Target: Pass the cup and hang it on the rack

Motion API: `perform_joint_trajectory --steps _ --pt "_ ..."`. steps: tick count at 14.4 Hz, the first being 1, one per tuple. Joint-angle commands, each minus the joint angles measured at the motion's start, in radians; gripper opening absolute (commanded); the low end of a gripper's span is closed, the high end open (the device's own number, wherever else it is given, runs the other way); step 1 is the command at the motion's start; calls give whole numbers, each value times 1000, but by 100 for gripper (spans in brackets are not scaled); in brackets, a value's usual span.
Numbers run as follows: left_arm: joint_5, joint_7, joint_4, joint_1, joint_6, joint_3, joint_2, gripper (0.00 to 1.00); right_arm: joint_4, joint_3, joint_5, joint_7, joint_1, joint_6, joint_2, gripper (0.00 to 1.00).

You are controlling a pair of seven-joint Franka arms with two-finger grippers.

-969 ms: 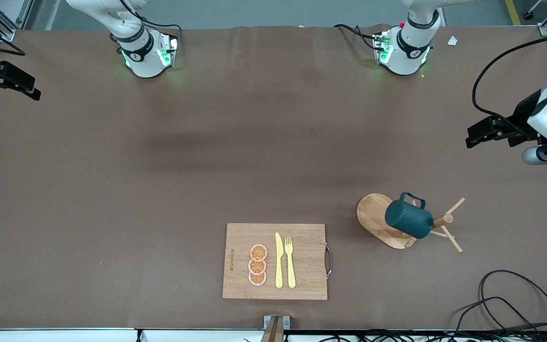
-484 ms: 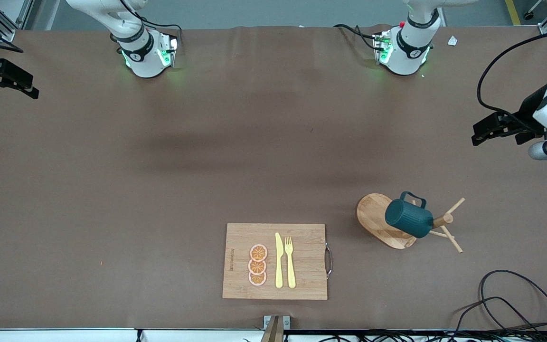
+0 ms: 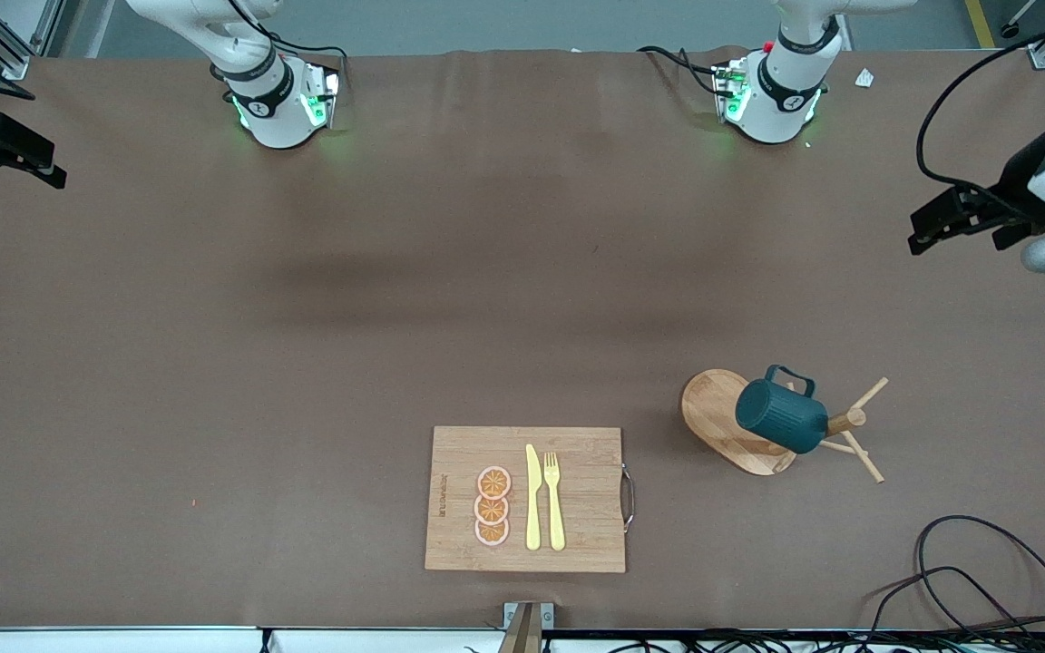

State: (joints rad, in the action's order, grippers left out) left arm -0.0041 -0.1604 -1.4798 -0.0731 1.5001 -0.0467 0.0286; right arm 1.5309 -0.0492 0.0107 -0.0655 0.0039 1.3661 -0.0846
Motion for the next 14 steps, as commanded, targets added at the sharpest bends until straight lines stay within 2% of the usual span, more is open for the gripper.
perform_joint_trajectory --steps 1,10,14 --pt "3 -8 -111 -14 37 8 -101 100 0 8 -11 -13 -10 -2 -3 100" --pt "26 24 -99 -20 43 11 -81 100 3 8 -11 -13 -10 -5 -4 100" --pt "52 19 -33 -31 40 4 -49 100 3 8 -11 -13 -10 -9 -4 100"
